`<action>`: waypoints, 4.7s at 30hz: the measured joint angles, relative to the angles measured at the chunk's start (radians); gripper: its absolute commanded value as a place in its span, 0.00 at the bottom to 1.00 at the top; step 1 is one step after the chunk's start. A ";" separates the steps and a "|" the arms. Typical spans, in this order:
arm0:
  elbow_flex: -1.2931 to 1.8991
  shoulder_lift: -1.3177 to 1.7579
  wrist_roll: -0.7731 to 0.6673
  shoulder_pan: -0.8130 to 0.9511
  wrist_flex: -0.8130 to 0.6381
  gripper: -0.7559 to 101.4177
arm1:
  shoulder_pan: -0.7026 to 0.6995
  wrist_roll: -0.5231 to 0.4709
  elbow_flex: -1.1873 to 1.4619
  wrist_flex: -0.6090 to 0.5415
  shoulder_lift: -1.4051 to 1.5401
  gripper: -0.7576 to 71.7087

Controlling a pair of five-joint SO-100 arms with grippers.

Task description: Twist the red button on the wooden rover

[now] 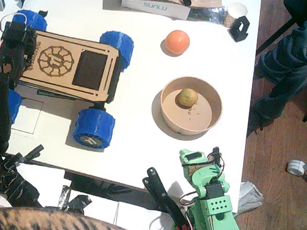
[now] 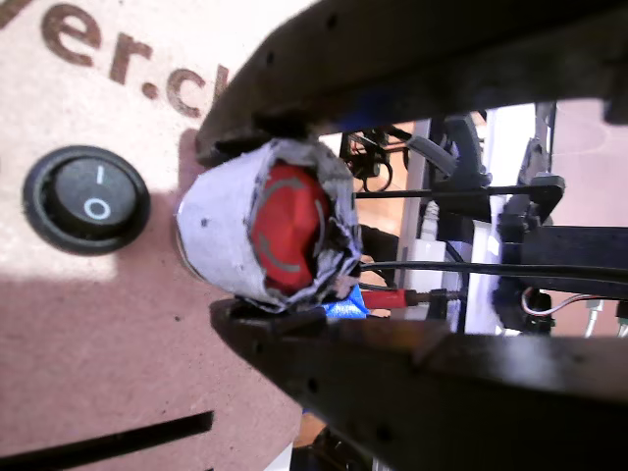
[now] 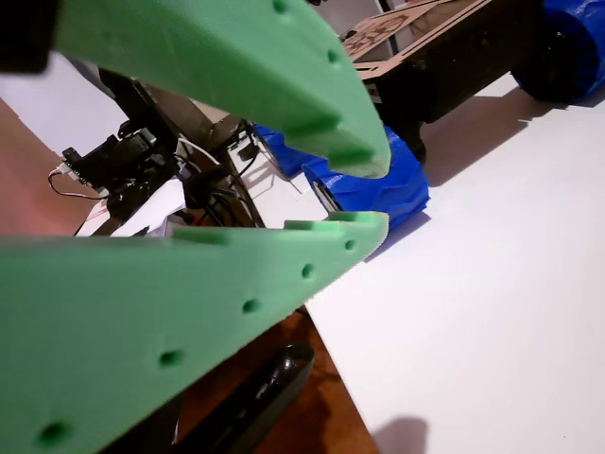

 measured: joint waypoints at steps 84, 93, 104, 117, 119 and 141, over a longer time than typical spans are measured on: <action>0.034 0.680 -0.683 0.051 0.064 0.01 | 0.000 0.000 0.000 0.000 0.000 0.01; 0.195 1.014 -0.802 0.046 0.129 0.01 | 0.000 0.000 0.000 0.000 0.000 0.01; 0.907 1.988 -0.908 -0.066 -0.117 0.01 | 0.000 0.000 0.000 0.000 0.000 0.01; 1.088 2.326 -0.982 -0.390 -0.012 0.01 | 0.000 0.000 0.000 0.000 0.002 0.01; 1.086 2.326 -1.028 -0.391 -0.012 0.01 | 0.000 0.000 0.000 0.000 0.002 0.01; 0.997 2.327 -1.160 -0.574 0.025 0.01 | 0.000 0.000 0.000 0.000 0.002 0.01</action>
